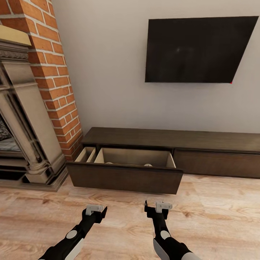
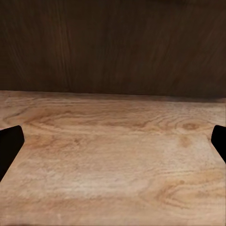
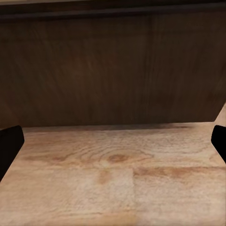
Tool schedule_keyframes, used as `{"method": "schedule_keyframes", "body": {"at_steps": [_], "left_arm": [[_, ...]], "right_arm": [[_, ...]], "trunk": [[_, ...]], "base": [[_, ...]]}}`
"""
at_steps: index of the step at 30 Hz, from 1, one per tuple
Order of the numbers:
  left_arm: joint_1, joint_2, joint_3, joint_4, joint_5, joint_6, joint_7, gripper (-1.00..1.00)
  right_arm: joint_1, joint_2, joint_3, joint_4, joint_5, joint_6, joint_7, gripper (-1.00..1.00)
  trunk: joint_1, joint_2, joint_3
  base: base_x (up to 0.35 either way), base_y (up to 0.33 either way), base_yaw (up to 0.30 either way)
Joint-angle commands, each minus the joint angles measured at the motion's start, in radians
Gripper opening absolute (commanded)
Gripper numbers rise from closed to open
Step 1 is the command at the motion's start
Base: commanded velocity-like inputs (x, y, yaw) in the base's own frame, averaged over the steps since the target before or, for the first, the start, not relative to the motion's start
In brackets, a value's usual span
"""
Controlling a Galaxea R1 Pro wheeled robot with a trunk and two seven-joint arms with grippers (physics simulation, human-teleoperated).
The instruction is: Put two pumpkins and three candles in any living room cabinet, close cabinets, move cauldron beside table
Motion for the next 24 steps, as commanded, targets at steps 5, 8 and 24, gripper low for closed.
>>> {"method": "schedule_keyframes", "body": {"at_steps": [5, 8, 24], "left_arm": [[-0.001, 0.000, -0.006, 0.001, 0.012, -0.004, 0.022, 1.00], [-0.001, -0.001, -0.006, 0.002, 0.012, -0.004, 0.030, 1.00], [-0.001, -0.002, -0.005, 0.009, 0.013, 0.001, 0.098, 1.00]], "right_arm": [[-0.001, 0.000, 0.008, 0.003, -0.007, -0.002, -0.007, 1.00], [-0.001, 0.000, 0.006, 0.005, -0.008, -0.001, -0.007, 1.00], [-0.001, -0.016, 0.000, 0.045, -0.019, 0.010, 0.019, 1.00]], "trunk": [[0.000, 0.000, -0.001], [0.000, 0.000, -0.001], [0.000, 0.000, -0.001]], "base": [[0.009, 0.000, 0.000], [0.123, 0.000, 0.000], [0.194, 0.000, 0.000]]}}
